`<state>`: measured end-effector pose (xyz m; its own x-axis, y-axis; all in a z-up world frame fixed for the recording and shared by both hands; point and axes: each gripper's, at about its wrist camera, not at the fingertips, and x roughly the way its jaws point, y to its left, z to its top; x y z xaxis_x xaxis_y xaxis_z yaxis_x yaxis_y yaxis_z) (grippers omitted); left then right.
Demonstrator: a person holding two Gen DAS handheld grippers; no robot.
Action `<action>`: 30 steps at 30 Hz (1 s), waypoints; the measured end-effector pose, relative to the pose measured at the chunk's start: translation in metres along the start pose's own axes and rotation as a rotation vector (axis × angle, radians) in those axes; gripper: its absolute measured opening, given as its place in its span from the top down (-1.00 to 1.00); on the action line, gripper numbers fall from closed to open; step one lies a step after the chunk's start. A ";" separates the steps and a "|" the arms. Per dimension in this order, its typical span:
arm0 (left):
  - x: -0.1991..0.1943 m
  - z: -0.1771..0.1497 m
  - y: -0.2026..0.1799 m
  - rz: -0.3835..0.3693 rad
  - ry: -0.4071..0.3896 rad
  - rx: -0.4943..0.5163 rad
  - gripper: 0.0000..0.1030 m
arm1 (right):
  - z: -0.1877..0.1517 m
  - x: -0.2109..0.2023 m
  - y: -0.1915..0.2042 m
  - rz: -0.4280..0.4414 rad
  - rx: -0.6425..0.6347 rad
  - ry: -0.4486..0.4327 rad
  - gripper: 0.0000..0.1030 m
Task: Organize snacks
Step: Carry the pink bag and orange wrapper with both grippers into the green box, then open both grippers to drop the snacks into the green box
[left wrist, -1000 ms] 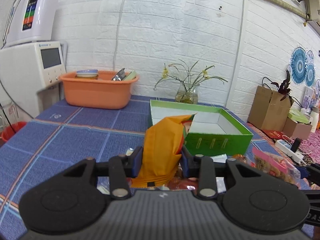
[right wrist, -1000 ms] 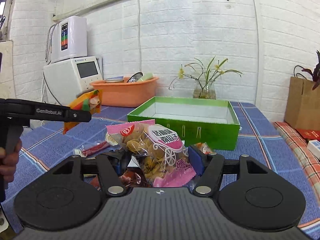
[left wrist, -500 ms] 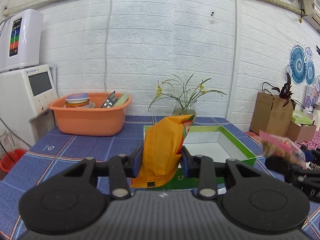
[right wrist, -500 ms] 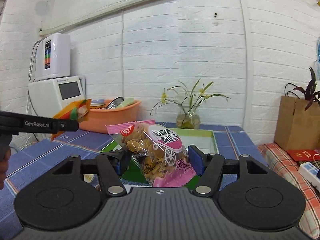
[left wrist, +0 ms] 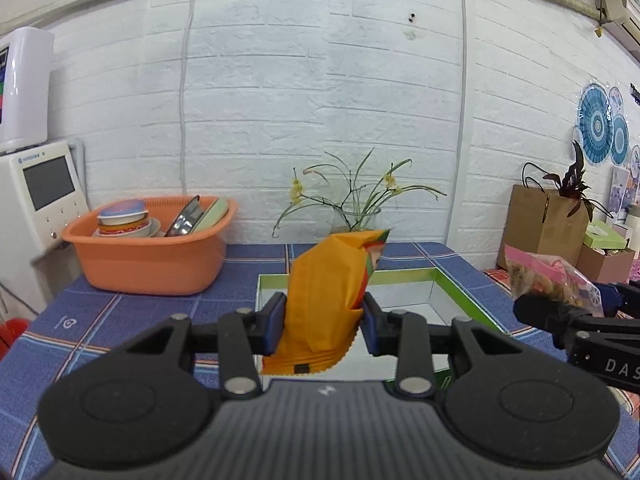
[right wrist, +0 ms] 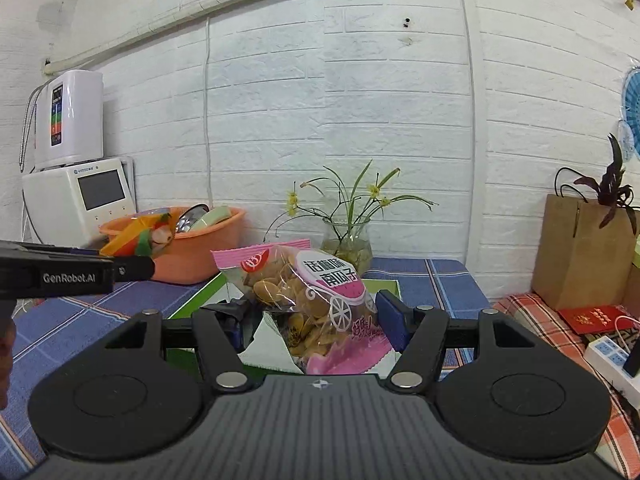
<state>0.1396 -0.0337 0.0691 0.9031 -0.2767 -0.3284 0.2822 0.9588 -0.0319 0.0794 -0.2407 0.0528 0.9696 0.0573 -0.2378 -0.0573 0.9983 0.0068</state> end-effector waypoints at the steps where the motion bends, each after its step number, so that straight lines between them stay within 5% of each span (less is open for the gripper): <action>1: 0.008 0.001 -0.002 0.002 0.004 0.007 0.30 | 0.003 0.008 0.001 -0.006 0.009 0.008 -0.96; 13: 0.098 -0.017 0.000 0.009 0.094 -0.053 0.30 | -0.017 0.105 0.005 -0.082 -0.022 0.197 -0.97; 26: 0.128 -0.032 0.011 0.018 0.157 -0.059 0.21 | -0.033 0.147 0.009 -0.130 -0.019 0.330 -1.00; 30: 0.128 -0.032 0.011 0.016 0.154 -0.049 0.03 | -0.037 0.157 0.002 -0.125 0.027 0.393 -1.00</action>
<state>0.2479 -0.0568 -0.0033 0.8460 -0.2517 -0.4701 0.2485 0.9661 -0.0701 0.2227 -0.2299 -0.0207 0.8037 -0.0660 -0.5913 0.0662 0.9976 -0.0214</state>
